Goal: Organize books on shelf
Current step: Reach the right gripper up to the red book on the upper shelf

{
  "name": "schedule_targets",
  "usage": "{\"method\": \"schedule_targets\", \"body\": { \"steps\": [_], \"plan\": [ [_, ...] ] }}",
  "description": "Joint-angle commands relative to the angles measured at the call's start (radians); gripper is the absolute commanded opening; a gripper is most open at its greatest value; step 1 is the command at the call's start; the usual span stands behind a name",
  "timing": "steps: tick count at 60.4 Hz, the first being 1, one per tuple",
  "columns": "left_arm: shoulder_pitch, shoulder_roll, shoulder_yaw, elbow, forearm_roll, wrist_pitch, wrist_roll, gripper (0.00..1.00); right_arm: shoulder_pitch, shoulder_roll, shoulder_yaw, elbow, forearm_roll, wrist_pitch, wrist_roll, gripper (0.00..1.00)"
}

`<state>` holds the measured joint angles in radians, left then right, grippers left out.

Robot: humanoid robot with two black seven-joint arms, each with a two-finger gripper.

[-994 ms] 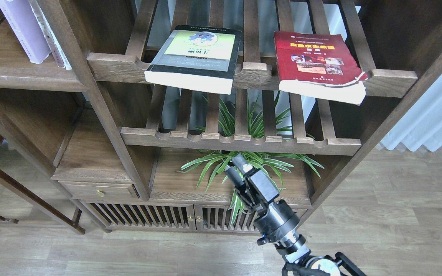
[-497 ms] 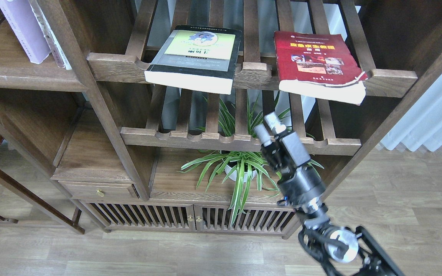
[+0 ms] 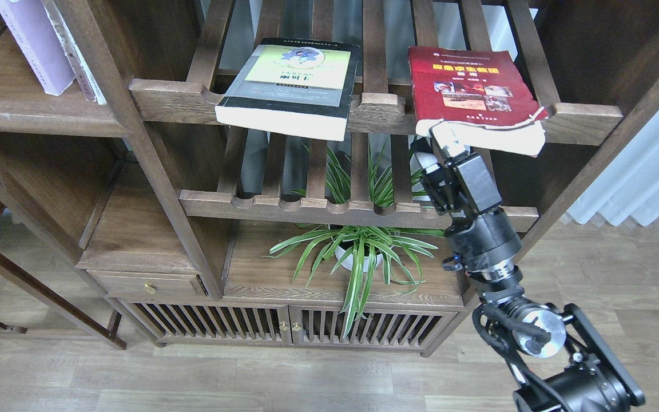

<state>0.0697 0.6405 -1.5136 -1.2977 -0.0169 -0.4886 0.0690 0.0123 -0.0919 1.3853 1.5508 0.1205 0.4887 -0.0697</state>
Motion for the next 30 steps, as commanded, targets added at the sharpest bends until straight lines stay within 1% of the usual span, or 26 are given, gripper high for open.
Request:
{"method": "schedule_targets", "body": {
  "steps": [1, 10, 30],
  "plan": [
    [-0.001, 0.001, 0.000, 0.001, 0.000, 0.000, 0.000, 0.99, 0.000, -0.025, 0.041, 0.000, 0.021, 0.000, 0.001, 0.94],
    [-0.001, 0.001, -0.002, 0.000, 0.000, 0.000, 0.000, 0.99, -0.011, -0.074, 0.046, 0.000, 0.045, 0.000, 0.004, 0.94],
    [-0.001, 0.005, -0.004, 0.000, 0.000, 0.000, 0.000, 0.99, -0.020, -0.106, 0.066, -0.005, 0.064, 0.000, 0.004, 0.93]
  ]
}}
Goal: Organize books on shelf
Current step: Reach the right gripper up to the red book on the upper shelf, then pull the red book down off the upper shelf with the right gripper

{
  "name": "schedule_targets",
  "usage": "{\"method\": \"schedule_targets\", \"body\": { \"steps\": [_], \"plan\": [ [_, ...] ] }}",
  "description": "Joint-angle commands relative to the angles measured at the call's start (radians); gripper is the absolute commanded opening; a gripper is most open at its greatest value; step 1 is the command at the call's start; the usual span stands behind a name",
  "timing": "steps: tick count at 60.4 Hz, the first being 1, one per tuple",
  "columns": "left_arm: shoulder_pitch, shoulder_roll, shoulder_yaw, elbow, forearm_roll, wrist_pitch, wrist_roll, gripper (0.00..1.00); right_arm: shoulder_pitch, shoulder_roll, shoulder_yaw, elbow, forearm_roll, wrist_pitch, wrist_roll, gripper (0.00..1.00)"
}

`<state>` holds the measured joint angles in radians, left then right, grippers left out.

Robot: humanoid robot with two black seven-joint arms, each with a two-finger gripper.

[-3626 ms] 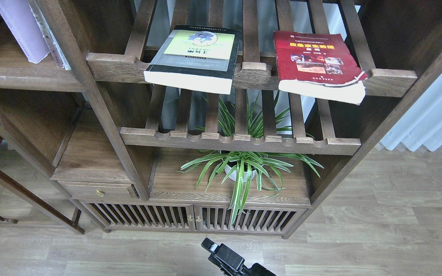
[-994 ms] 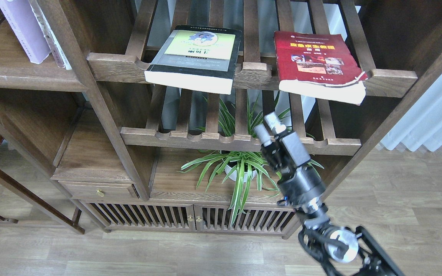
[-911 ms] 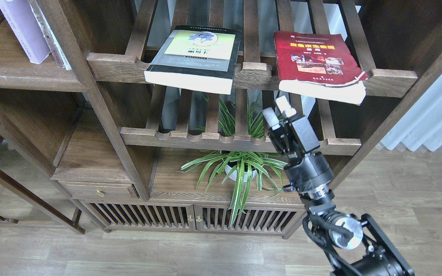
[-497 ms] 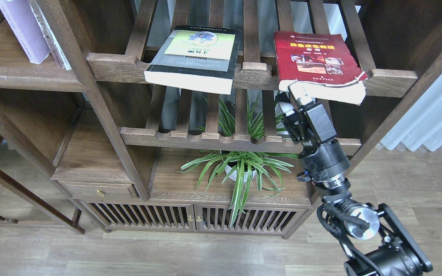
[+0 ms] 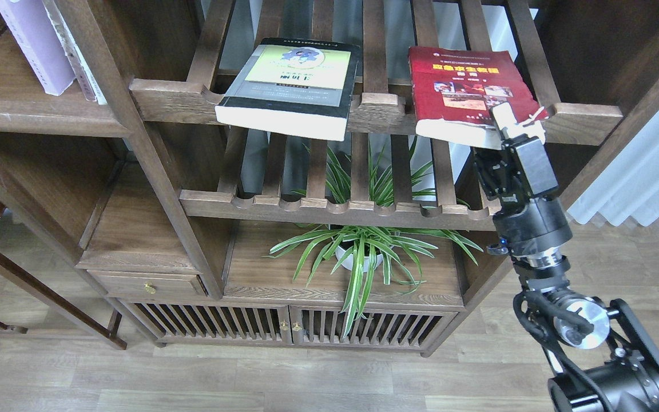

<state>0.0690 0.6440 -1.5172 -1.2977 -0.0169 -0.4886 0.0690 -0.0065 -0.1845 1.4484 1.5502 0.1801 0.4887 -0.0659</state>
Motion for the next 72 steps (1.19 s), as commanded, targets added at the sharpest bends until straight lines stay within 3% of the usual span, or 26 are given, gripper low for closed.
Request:
{"method": "schedule_targets", "body": {
  "steps": [1, 30, 41, 55, 62, 72],
  "plan": [
    [0.000, 0.002, 0.000, 0.000, 0.000, 0.000, 0.000, 0.99, -0.001, -0.016, 0.001, -0.004, 0.006, 0.000, 0.000, 0.93],
    [-0.001, 0.005, -0.003, 0.000, 0.000, 0.000, 0.000, 0.99, 0.002, -0.035, 0.001, -0.009, 0.018, 0.000, 0.000, 0.92],
    [-0.001, 0.006, -0.009, 0.000, 0.000, 0.000, 0.000, 0.99, 0.008, -0.036, 0.003, -0.009, 0.021, 0.000, 0.000, 0.80],
    [-0.001, 0.006, -0.009, 0.001, 0.000, 0.000, 0.000, 0.99, 0.008, -0.038, 0.003, -0.009, 0.021, 0.000, 0.000, 0.76],
    [-0.001, 0.006, -0.009, 0.002, 0.000, 0.000, 0.000, 0.99, 0.005, -0.050, 0.001, -0.010, 0.021, 0.000, 0.000, 0.67],
    [-0.001, 0.006, -0.011, 0.002, 0.000, 0.000, 0.000, 0.99, -0.001, -0.058, 0.001, -0.016, 0.019, 0.000, 0.000, 0.43]
  ]
}}
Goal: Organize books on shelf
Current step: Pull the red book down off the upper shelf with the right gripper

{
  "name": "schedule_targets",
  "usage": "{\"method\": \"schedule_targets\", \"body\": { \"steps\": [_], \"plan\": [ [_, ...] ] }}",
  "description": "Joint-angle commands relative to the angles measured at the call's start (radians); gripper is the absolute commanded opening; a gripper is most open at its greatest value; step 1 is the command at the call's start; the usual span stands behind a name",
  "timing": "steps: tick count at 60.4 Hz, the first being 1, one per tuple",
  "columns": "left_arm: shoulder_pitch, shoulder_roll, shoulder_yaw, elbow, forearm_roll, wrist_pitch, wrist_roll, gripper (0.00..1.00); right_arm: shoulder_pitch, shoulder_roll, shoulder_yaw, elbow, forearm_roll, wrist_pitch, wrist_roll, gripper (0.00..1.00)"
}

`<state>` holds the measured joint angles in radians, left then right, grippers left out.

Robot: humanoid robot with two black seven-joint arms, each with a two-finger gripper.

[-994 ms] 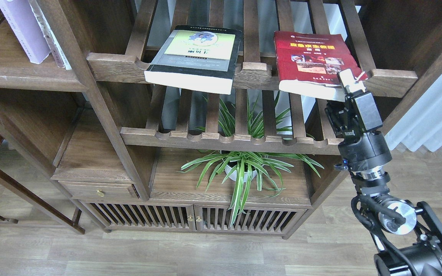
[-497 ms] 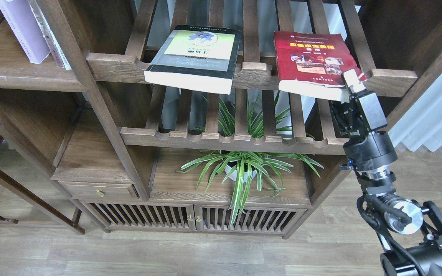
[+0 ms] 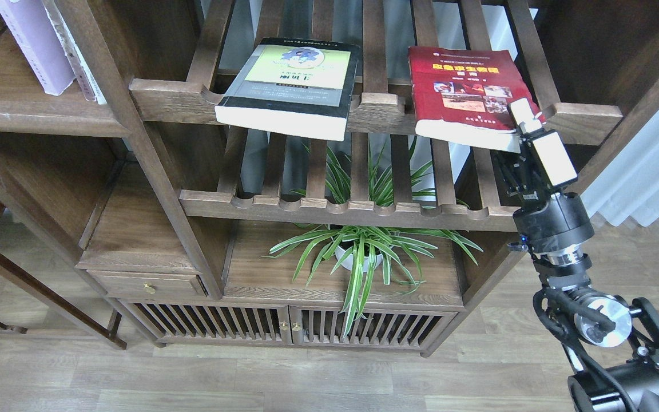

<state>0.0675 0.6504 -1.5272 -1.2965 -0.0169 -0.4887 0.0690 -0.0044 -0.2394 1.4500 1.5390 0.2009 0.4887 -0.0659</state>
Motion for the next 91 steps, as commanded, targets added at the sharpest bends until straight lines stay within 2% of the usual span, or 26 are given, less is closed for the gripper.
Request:
{"method": "schedule_targets", "body": {
  "steps": [1, 8, 14, 40, 74, 91],
  "plan": [
    [0.000, 0.000, -0.001, 0.002, 0.000, 0.000, 0.000, 0.99, -0.005, -0.004, 0.000, -0.007, -0.002, 0.000, 0.000, 0.39],
    [0.000, 0.000, -0.001, 0.008, 0.000, 0.000, 0.000, 0.99, -0.005, -0.008, 0.001, -0.008, -0.002, 0.000, 0.000, 0.16],
    [0.000, 0.000, -0.001, 0.011, 0.000, 0.000, -0.001, 0.99, -0.008, -0.006, -0.005, -0.008, -0.002, 0.000, 0.000, 0.04],
    [0.005, -0.014, 0.027, 0.013, -0.009, 0.000, -0.003, 0.99, -0.124, 0.026, -0.083, -0.002, -0.003, 0.000, 0.001, 0.04],
    [0.048, -0.147, 0.186, 0.011, -0.011, 0.000, -0.005, 0.99, -0.298, 0.112, -0.192, -0.002, -0.034, 0.000, -0.009, 0.04],
    [0.049, -0.167, 0.283, 0.011, -0.011, 0.000, -0.006, 0.99, -0.305, 0.127, -0.244, -0.013, -0.086, 0.000, -0.017, 0.04]
  ]
}}
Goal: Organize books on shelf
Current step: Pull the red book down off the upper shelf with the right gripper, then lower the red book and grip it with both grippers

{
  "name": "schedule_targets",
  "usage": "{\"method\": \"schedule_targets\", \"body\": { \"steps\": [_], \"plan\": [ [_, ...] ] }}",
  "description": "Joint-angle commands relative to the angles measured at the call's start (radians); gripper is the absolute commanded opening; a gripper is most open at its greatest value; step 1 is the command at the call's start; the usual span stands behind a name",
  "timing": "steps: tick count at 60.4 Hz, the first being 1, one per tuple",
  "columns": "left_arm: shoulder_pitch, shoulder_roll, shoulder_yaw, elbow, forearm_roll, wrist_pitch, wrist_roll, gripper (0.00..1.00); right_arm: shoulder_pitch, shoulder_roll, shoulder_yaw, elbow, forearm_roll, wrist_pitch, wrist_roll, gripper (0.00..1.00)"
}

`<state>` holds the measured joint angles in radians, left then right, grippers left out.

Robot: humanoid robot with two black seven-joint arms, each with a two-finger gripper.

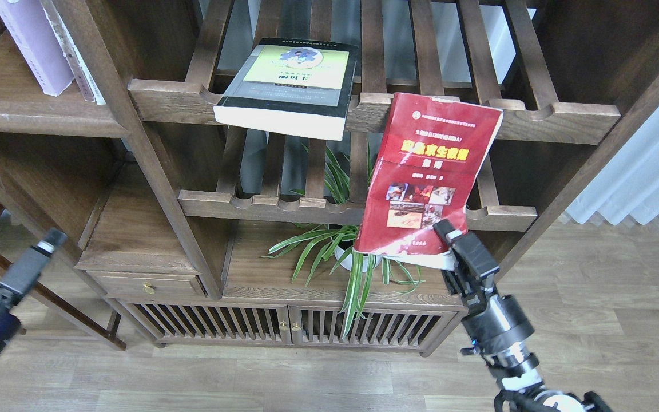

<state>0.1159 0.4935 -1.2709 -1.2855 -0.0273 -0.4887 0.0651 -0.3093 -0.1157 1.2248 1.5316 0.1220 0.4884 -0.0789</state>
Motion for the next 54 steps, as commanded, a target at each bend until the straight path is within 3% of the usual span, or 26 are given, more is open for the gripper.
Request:
{"method": "schedule_targets", "body": {
  "steps": [1, 30, 54],
  "plan": [
    [0.001, -0.012, 0.028, 0.000, 0.000, 0.000, -0.004, 0.99, -0.001, 0.004, -0.021, -0.005, -0.007, 0.000, -0.005, 0.04],
    [0.005, -0.069, 0.130, -0.001, -0.016, 0.000, -0.011, 0.99, -0.002, 0.004, -0.102, -0.068, -0.038, 0.000, -0.078, 0.04],
    [0.004, -0.082, 0.278, -0.035, -0.212, 0.000, -0.016, 0.99, 0.012, 0.027, -0.237, -0.156, -0.045, 0.000, -0.144, 0.05]
  ]
}}
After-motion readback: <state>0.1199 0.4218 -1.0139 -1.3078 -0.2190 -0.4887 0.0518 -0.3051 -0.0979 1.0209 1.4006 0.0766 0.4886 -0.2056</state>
